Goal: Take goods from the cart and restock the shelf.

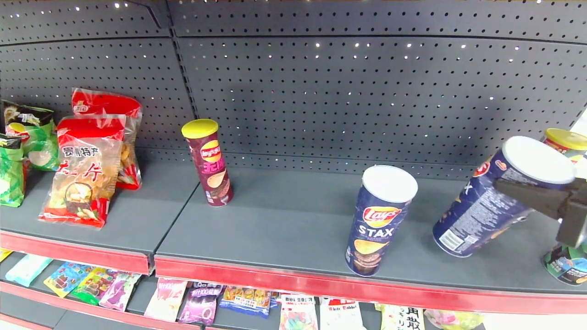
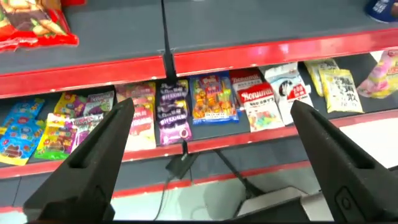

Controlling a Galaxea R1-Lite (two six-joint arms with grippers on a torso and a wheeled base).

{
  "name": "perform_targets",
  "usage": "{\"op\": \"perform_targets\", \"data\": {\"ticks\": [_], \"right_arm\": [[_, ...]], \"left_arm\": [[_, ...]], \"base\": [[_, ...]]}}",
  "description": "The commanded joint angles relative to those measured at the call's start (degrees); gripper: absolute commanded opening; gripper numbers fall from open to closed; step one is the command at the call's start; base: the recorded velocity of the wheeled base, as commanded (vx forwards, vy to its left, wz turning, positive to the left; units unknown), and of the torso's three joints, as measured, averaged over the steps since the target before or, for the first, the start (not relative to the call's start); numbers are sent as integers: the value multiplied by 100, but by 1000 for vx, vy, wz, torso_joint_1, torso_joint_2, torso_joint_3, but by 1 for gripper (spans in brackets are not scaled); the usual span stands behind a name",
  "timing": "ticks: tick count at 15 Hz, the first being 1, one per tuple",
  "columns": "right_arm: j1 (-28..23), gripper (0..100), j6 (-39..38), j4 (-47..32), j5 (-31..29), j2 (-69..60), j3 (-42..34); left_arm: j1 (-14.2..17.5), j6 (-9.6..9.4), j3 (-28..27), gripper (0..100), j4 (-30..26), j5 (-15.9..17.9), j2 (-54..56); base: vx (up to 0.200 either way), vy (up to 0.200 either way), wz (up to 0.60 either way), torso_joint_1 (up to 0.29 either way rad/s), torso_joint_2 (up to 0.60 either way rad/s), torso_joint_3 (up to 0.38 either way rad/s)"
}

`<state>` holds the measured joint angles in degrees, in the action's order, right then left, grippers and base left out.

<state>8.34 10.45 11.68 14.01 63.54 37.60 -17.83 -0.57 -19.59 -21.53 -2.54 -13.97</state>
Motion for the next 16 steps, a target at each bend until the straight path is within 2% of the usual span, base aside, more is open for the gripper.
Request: {"op": "perform_targets", "data": {"ticks": [1, 5, 7, 10, 14, 16], "right_arm": [[27, 0, 36, 115, -109, 1407, 872], [194, 0, 36, 124, -30, 2110, 1470], [353, 0, 28, 124, 401, 2339, 1619], [379, 0, 45, 142, 691, 2655, 1786], [379, 0, 107, 1003, 674, 3253, 1883], [388, 0, 115, 1038, 656, 3367, 1953]], "left_arm": [[8, -13, 351, 100, -71, -28, 843], [-1, -31, 737, 100, -53, -19, 1362], [-1, -39, 808, 100, -27, 25, 1362], [-1, -39, 808, 100, -27, 16, 1362], [-1, -31, 808, 100, -27, 7, 1327], [-1, -31, 808, 100, -27, 16, 1309]], "base": [[0, 0, 0, 0, 0, 0], [0, 0, 0, 0, 0, 0], [0, 0, 0, 0, 0, 0], [0, 0, 0, 0, 0, 0], [0, 0, 0, 0, 0, 0], [0, 0, 0, 0, 0, 0]]}}
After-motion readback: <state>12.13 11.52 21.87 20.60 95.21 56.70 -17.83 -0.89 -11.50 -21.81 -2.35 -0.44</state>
